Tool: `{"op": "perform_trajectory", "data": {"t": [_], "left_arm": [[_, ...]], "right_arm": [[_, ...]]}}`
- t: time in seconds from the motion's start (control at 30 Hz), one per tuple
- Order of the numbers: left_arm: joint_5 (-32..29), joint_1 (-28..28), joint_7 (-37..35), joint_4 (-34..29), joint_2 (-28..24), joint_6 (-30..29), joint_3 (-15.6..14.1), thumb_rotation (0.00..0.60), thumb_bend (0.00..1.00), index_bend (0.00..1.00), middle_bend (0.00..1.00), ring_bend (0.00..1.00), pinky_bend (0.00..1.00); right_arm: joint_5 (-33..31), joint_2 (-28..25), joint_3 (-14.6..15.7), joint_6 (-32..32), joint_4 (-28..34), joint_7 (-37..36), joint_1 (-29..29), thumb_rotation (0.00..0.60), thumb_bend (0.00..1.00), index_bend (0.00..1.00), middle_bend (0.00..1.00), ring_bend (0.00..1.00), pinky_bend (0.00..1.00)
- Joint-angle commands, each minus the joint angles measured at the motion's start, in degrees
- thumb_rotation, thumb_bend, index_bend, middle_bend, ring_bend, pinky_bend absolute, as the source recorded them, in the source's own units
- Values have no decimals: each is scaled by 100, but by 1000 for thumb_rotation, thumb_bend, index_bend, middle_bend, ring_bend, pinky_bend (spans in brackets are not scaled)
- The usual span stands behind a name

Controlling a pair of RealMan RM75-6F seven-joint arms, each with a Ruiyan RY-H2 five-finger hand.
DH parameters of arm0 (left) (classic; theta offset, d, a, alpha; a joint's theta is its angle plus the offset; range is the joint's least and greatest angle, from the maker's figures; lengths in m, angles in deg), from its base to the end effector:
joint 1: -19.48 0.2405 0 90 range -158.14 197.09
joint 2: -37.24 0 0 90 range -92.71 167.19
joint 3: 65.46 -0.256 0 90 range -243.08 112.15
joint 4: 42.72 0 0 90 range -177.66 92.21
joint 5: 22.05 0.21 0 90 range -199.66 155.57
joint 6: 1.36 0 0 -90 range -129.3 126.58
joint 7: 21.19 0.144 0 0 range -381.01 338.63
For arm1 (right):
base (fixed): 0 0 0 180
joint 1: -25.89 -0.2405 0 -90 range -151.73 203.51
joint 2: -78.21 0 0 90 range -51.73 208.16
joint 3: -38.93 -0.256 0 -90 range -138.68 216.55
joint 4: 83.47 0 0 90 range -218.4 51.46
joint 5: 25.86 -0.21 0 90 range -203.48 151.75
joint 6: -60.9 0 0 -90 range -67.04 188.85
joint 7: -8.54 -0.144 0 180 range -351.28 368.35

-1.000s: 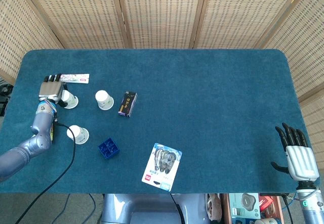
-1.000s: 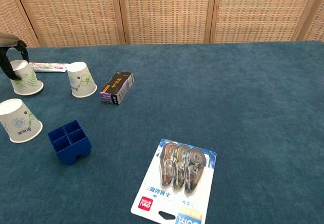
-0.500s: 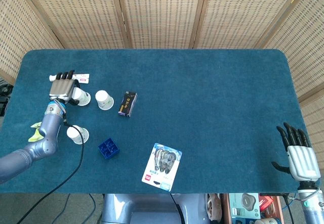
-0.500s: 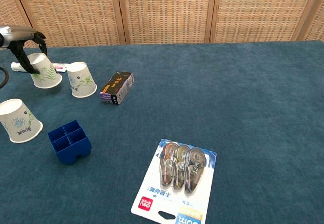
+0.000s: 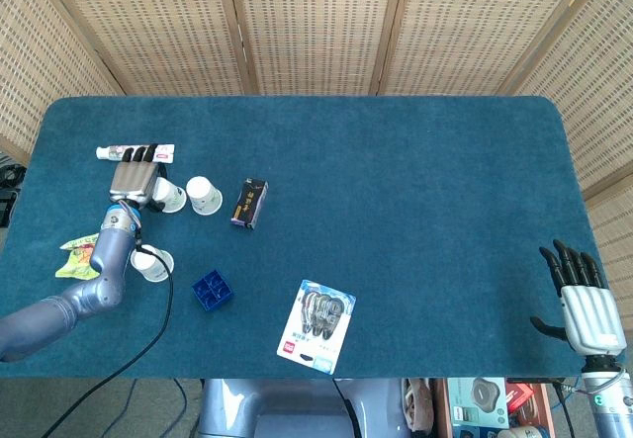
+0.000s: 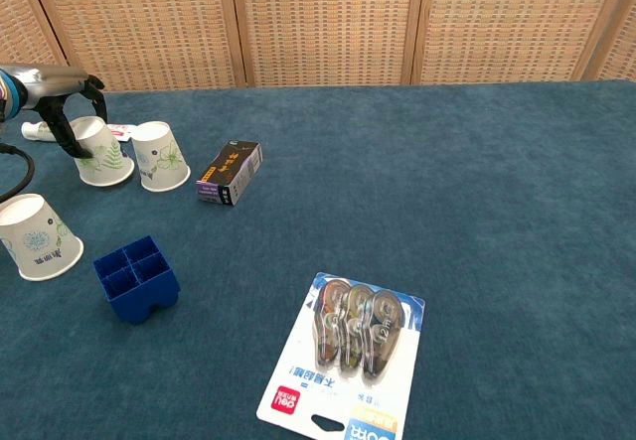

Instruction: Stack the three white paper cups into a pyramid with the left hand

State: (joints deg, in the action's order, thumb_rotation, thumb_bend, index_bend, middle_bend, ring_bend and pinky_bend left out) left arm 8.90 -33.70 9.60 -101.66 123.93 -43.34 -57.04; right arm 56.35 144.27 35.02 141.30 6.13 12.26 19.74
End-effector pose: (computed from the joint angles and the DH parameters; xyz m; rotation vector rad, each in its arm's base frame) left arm -0.2349 0.4515 0.0499 -1.5641 -0.9539 -0.4507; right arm -0.3251 -0.1922 0.1484 1.3977 -0.9068 0.7970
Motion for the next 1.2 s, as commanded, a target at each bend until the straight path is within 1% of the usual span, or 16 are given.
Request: {"op": "perform_trajectory", "data": {"t": [0.03,0.13,0.2,0.4,0.47,0.63,0.73,0.83,1.0,1.2], "left_arm": [[19,13,-26,55,57,-17,20,600,255,433,0,0,0],[27,19,2,117,103,-44,18,600,255,351,0,0,0],[37,31,-9,153,137,-93,43,600,256,269,0,0,0],[125,72,-66,221,203,-213,108,600,256,114,0,0,0],[135,84,-74,238,218,-218,122,600,256,91,0,0,0],[187,125,-112,262,243,-213,154,600,255,90,0,0,0],[314,166,-234,159,171,-258,207,600,255,90,0,0,0],[464,234,-453,-131,-40,-315,314,600,256,90,0,0,0],[793,391,-634,-973,-619,-570,395,600,256,90,0,0,0],[1239,672,-605,-2194,-1299,-1002,258,600,256,92,0,0,0]], "right_arm": [[-2,-4,1,-6,3,-9,-2,600,93,0,0,0,0],[8,-8,6,-3,7,-16,0,600,91,0,0,0,0],[15,-11,8,-5,12,-19,-2,600,91,0,0,0,0],[21,-3,9,5,13,-12,0,600,91,0,0,0,0],[24,-1,11,9,14,-7,2,600,91,0,0,0,0],[24,-4,15,6,17,3,3,600,91,0,0,0,0],[16,-6,7,13,14,-7,5,600,91,0,0,0,0],[14,-8,4,14,18,-9,5,600,90,0,0,0,0],[14,-12,3,21,29,-13,9,600,91,0,0,0,0],[89,-26,40,45,80,13,16,600,91,0,0,0,0]]}}
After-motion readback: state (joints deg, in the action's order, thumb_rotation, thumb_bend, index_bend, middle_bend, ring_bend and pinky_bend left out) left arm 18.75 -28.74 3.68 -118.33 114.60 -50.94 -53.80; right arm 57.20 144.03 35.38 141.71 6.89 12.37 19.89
